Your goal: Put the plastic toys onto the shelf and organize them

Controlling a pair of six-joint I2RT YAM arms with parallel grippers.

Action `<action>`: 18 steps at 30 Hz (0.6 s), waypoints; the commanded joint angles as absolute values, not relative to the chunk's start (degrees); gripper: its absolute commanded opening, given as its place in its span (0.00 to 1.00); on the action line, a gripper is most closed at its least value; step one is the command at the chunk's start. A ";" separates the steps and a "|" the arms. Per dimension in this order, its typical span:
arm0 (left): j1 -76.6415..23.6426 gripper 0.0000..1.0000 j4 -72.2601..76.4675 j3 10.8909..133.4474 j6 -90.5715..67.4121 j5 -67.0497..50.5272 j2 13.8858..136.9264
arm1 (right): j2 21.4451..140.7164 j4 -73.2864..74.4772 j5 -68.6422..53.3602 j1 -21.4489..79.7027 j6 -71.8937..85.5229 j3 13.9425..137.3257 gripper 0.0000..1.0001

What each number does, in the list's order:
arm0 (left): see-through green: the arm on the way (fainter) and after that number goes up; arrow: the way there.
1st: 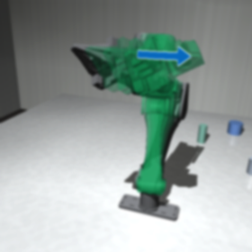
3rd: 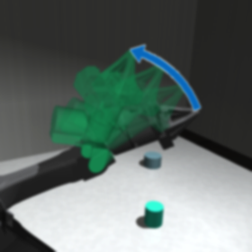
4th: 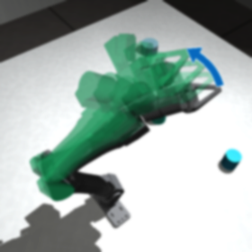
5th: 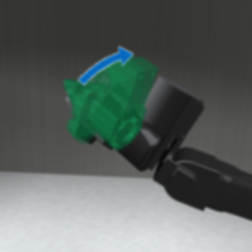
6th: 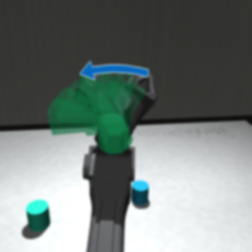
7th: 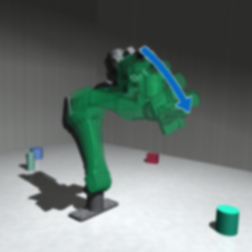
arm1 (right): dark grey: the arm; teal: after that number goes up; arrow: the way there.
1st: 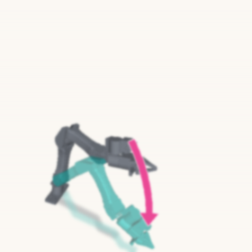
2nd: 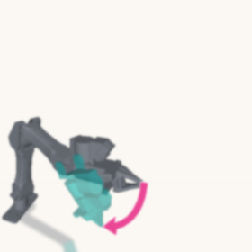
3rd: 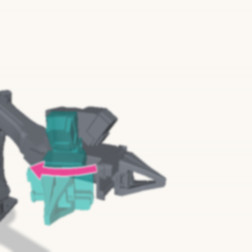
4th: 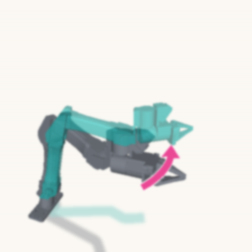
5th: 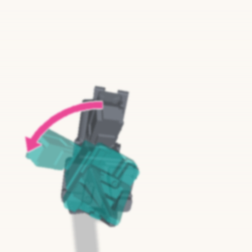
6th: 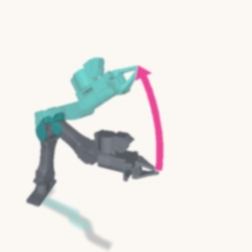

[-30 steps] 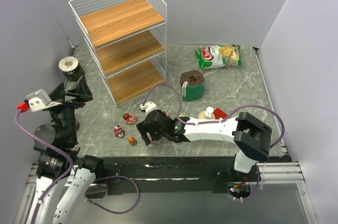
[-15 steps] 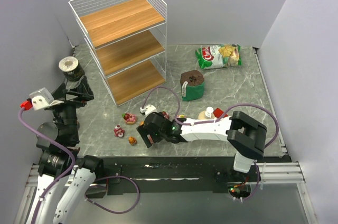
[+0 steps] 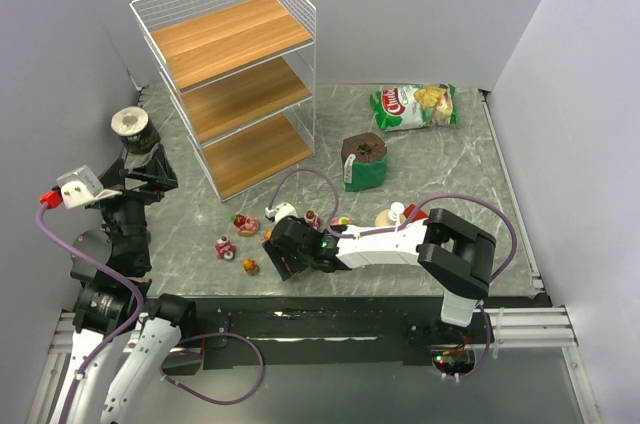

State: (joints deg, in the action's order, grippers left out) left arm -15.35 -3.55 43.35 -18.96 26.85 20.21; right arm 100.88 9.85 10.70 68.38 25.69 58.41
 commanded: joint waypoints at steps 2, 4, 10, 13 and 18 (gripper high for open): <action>-15.47 0.96 -0.97 43.24 -18.54 27.60 20.83 | 101.16 8.52 12.22 68.82 26.63 58.53 0.70; -15.47 0.96 -0.88 43.16 -18.54 27.60 20.83 | 101.07 8.53 12.04 68.73 26.63 58.71 0.65; -15.47 0.96 -0.97 42.98 -18.54 27.60 20.83 | 99.76 9.84 12.30 68.73 26.98 58.62 0.44; -15.47 0.96 -1.05 43.07 -18.54 27.60 20.83 | 97.74 10.72 13.09 68.82 27.51 58.80 0.41; -15.47 0.96 -1.06 43.07 -18.54 27.86 20.74 | 92.64 10.90 14.50 68.82 27.42 58.36 0.41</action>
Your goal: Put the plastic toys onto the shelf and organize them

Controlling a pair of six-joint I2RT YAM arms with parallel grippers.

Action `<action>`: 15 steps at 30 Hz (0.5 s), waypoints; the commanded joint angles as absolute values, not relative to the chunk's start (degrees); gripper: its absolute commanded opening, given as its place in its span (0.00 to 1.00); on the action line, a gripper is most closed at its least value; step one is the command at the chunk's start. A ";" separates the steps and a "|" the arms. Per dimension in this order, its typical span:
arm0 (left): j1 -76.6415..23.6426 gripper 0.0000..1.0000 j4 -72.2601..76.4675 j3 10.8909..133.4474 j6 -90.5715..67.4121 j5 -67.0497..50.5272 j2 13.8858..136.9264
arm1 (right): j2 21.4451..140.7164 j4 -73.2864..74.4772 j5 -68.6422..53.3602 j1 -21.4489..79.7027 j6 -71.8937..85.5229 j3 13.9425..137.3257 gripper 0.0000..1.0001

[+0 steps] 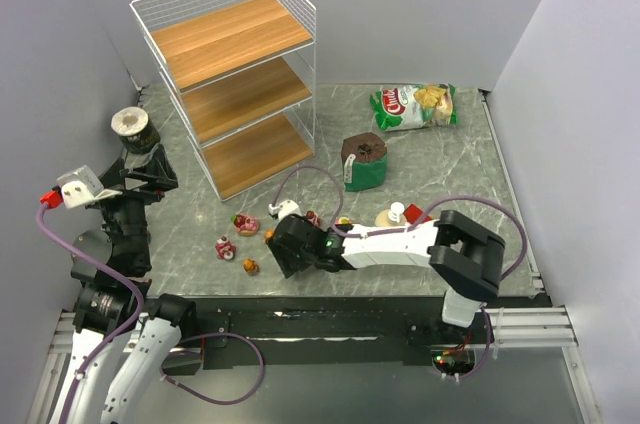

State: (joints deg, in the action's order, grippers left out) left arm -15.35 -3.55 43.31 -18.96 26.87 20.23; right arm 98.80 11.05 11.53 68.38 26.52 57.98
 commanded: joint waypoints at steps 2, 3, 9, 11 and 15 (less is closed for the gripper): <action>-15.47 0.96 -1.06 42.98 -18.54 27.95 20.74 | 90.45 11.34 15.29 68.73 27.42 59.06 0.41; -15.47 0.96 -1.05 42.98 -18.46 28.04 20.74 | 89.83 11.60 15.64 68.82 26.99 59.24 0.41; -15.47 0.96 -0.97 42.89 -18.11 28.56 20.39 | 87.80 14.50 15.32 67.68 22.26 63.98 0.42; -15.47 0.96 -0.88 42.72 -18.02 28.92 20.30 | 88.59 14.15 13.28 65.22 20.57 65.99 0.42; -15.47 0.96 -0.88 42.71 -17.75 29.35 20.13 | 90.87 12.14 10.63 60.39 17.33 68.46 0.42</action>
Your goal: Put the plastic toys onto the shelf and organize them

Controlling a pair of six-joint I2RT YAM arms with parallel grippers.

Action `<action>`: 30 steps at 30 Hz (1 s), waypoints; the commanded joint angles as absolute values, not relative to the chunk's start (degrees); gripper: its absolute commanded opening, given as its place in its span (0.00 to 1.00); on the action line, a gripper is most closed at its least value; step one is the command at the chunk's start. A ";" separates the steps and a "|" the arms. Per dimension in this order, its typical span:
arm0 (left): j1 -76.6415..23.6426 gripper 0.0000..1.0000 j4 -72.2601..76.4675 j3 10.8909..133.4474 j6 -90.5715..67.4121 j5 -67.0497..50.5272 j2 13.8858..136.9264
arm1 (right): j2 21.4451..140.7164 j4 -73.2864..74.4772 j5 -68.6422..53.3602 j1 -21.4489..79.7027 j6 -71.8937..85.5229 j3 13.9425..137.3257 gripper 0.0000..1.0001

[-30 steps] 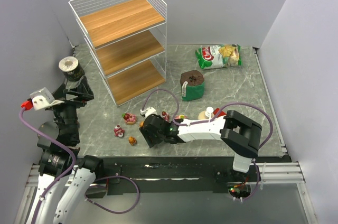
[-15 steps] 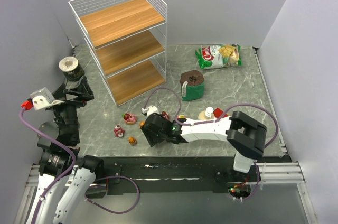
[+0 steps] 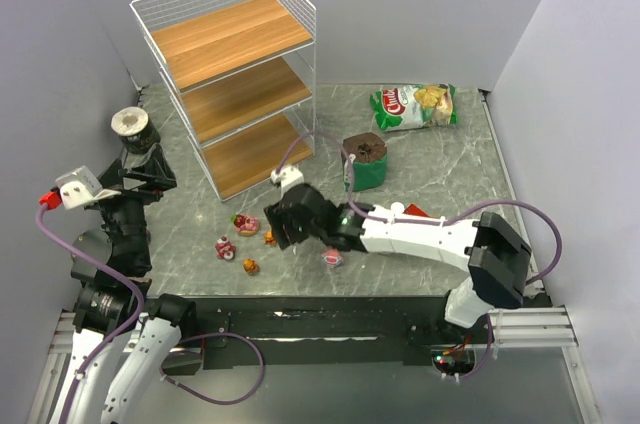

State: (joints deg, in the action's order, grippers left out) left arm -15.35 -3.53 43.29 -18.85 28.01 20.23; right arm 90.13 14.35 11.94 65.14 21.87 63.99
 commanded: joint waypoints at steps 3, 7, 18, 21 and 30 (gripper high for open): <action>-15.47 0.96 -0.70 42.63 -17.58 29.79 20.13 | 93.07 9.77 9.68 56.43 15.56 70.13 0.43; -15.47 0.96 -0.61 42.45 -17.49 29.71 20.30 | 98.24 6.77 8.88 53.00 13.10 72.77 0.44; -15.47 0.96 -0.35 42.10 -17.40 29.71 21.62 | 107.57 -7.72 9.75 47.29 8.53 75.41 0.45; -15.47 0.96 -0.44 42.10 -17.40 29.53 22.15 | 109.42 -10.01 9.93 46.14 7.91 76.20 0.45; -15.47 0.96 -0.44 42.01 -17.23 29.79 22.67 | 115.31 -11.96 10.02 43.60 7.20 80.33 0.47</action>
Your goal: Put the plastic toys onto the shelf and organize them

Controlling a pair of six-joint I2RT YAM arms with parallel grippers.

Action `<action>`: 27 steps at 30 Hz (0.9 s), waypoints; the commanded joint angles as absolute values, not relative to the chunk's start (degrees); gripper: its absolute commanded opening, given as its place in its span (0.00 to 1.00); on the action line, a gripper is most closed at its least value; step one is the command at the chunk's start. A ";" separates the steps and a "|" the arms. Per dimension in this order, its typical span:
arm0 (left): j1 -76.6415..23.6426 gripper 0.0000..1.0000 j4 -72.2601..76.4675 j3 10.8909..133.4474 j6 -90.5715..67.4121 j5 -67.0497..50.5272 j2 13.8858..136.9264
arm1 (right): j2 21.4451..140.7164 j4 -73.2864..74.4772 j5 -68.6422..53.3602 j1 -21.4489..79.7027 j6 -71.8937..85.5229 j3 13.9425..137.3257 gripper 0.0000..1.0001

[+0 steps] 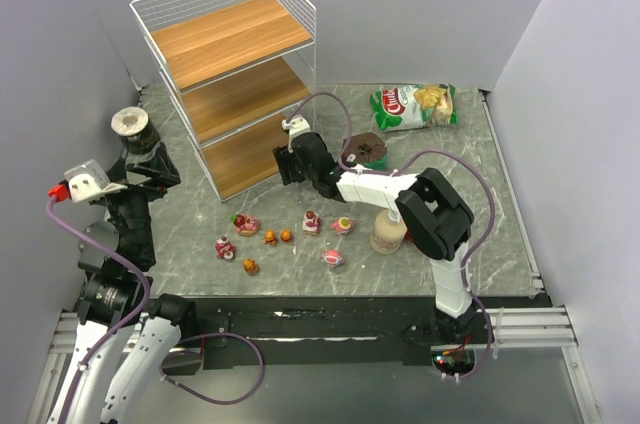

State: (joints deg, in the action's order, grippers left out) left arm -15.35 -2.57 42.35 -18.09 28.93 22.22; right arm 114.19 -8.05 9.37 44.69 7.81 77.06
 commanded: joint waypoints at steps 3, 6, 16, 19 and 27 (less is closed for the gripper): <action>-15.47 0.96 -0.44 42.01 -17.31 29.71 22.59 | 116.19 -11.34 9.23 43.24 8.52 82.17 0.47; -15.47 0.96 -0.44 42.10 -17.40 29.71 22.50 | 116.63 -10.55 9.67 43.24 9.31 83.49 0.47; -15.47 0.96 -0.44 41.84 -17.67 29.36 21.80 | 120.93 -8.61 7.21 43.24 17.74 87.18 0.49; -15.47 0.96 -0.44 42.01 -17.67 29.27 21.80 | 121.99 -9.49 6.68 43.24 19.42 87.36 0.49; -15.47 0.96 -0.44 41.92 -17.67 29.18 21.62 | 123.92 -9.32 7.64 43.24 21.36 87.72 0.50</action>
